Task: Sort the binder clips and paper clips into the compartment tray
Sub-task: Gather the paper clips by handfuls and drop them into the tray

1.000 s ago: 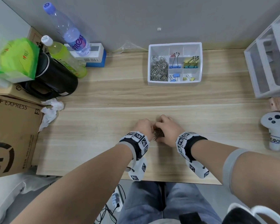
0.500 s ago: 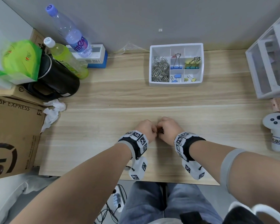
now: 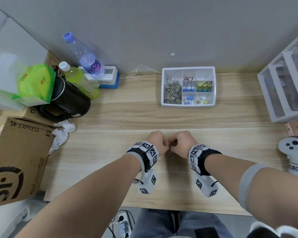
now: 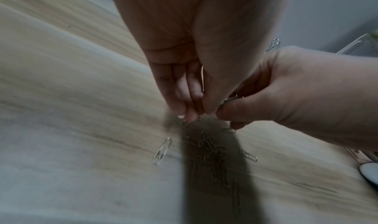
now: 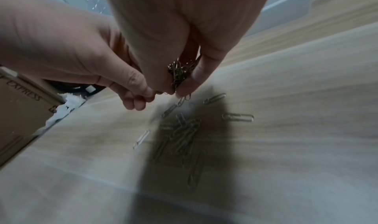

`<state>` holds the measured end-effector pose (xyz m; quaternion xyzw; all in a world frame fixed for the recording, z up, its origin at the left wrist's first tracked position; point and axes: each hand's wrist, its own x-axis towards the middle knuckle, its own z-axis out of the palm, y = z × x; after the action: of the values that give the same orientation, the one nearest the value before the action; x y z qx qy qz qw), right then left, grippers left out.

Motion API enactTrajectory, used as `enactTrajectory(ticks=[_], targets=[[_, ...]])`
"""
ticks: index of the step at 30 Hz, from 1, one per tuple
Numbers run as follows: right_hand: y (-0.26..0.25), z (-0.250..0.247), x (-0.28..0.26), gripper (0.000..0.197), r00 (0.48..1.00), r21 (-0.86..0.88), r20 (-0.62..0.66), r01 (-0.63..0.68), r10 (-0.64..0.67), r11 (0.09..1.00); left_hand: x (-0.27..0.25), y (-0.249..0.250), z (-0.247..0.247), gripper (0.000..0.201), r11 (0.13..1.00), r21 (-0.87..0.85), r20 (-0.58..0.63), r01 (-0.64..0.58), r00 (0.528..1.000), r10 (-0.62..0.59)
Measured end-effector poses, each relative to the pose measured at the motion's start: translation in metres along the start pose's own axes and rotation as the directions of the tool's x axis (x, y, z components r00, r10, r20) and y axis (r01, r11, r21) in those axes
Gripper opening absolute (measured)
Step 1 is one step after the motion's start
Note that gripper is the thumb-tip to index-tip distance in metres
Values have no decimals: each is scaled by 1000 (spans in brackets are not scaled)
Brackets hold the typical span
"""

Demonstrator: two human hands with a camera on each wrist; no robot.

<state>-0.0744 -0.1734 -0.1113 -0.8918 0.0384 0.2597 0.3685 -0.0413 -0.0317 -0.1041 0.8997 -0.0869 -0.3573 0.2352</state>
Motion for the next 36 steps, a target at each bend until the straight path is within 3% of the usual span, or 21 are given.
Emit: enactTrajectory(ticks=[6,14,18,27,32,36], targets=[[-12,-26,19,18,999,21,-37,-25,26,999,20,16,-26,17,999,43,-3,-19,1000,19],[-37,-77,75,13,975,61,-212,-53,65,997,65,42,-75,18,999,18,-214,-41,976,44],[-47,-101,109,18,967,35,-241,-72,78,997,97,50,-95,23,999,44,-284,-21,958,33],[-44,-108,147,23,968,-44,-240,-85,72,995,136,58,-101,22,979,202,-223,32,975,14],[-36,-103,153,27,974,-131,-226,-44,13,990,140,54,-93,24,938,347,-252,11,964,82],[-33,-99,150,26,972,-159,-228,12,-48,987,138,47,-91,25,936,353,-254,7,963,88]])
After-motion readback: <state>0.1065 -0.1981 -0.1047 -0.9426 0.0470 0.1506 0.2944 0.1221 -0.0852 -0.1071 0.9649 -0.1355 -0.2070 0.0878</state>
